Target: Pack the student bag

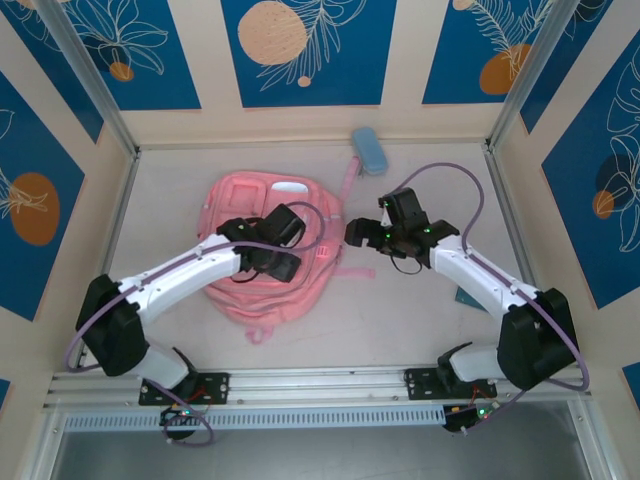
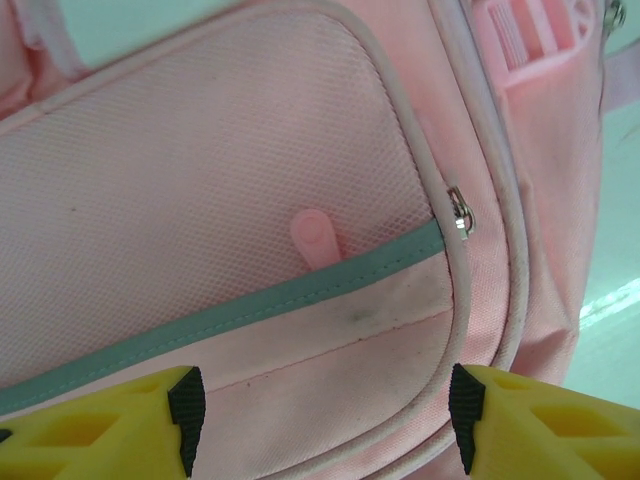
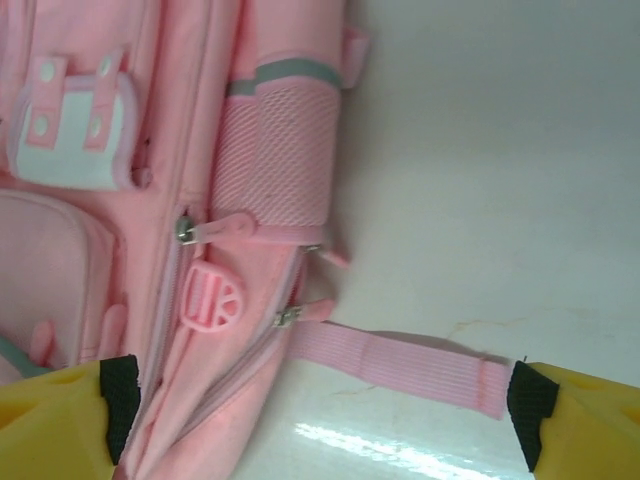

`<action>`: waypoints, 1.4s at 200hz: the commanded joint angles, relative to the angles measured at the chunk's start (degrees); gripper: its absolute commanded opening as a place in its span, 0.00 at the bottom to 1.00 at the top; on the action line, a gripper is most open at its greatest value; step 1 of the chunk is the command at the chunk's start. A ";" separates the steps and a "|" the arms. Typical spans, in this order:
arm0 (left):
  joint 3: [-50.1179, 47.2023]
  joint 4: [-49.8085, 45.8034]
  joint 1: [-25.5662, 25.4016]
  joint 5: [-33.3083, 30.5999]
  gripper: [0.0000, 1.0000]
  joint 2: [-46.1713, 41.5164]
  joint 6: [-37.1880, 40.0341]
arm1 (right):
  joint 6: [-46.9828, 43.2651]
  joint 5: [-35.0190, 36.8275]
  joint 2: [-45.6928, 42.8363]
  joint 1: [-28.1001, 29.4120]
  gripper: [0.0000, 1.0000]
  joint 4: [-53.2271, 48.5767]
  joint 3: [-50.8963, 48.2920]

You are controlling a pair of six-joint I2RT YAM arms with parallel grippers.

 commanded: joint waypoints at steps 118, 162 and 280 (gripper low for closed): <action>5.92 -4.57 -4.28 -5.74 0.62 12.82 5.79 | 4.09 -5.47 -1.02 -3.33 1.00 2.59 -3.70; 6.96 -5.52 -4.39 -10.90 0.34 13.07 4.35 | 4.23 -6.13 -0.71 -3.32 0.99 2.65 -3.48; 2.27 1.75 -4.20 -15.51 0.00 -5.59 4.02 | -9.15 -22.18 8.99 0.42 0.86 5.47 6.94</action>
